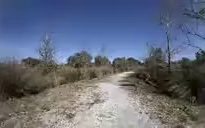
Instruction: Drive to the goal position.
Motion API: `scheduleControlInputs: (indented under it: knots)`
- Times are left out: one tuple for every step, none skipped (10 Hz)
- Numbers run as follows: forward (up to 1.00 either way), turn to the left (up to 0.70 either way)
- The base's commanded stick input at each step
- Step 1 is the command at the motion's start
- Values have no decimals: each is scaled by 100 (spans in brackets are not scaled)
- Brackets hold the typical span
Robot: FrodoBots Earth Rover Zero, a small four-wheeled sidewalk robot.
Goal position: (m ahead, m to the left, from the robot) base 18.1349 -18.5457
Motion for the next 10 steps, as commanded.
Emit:
scheduleControlInputs:
  knots:
    - [70,-9]
    - [70,-1]
    - [70,-5]
    - [70,-11]
    - [70,-12]
    - [70,-6]
    - [70,0]
    - [70,0]
    - [70,0]
    - [70,0]
